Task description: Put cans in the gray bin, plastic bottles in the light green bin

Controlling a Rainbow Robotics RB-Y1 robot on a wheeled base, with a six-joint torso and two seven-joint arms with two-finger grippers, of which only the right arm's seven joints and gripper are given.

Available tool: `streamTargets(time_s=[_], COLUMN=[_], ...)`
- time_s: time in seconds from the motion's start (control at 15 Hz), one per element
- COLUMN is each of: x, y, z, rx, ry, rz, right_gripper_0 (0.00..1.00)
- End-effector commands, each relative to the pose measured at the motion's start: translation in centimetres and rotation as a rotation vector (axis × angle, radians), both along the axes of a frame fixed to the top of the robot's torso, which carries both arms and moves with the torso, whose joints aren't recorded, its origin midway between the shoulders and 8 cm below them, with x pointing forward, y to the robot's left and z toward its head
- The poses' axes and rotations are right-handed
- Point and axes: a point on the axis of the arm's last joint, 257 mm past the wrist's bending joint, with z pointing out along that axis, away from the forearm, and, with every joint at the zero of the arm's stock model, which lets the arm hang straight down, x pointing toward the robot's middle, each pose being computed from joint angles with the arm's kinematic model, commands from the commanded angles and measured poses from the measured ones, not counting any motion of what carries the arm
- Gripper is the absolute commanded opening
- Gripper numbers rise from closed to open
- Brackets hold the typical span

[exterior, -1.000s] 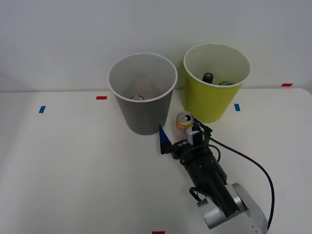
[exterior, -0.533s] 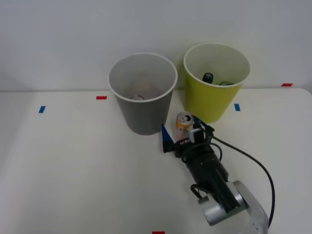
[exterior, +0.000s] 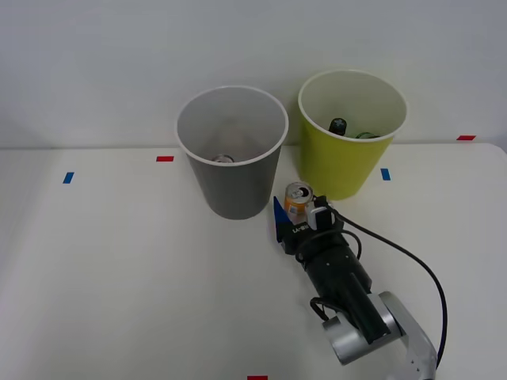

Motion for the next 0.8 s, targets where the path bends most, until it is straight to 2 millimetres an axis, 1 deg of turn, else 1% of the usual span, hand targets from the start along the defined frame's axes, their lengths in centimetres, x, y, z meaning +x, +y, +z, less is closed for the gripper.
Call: streamTargets(time_s=[0.07, 0.33, 0.67, 0.8], x=[0.0, -0.2, -1.5, -1.8], y=[0.0, -0.2, -0.7, -0.9], z=[0.3, 0.4, 0.5, 0.9], rx=[0.012, 0.027, 0.078, 0.080], ry=[-0.006, -0.012, -0.029, -0.045], rz=[0.001, 0.005, 0.036, 0.043], right_gripper_0=[0.00, 0.00, 0.00, 0.00])
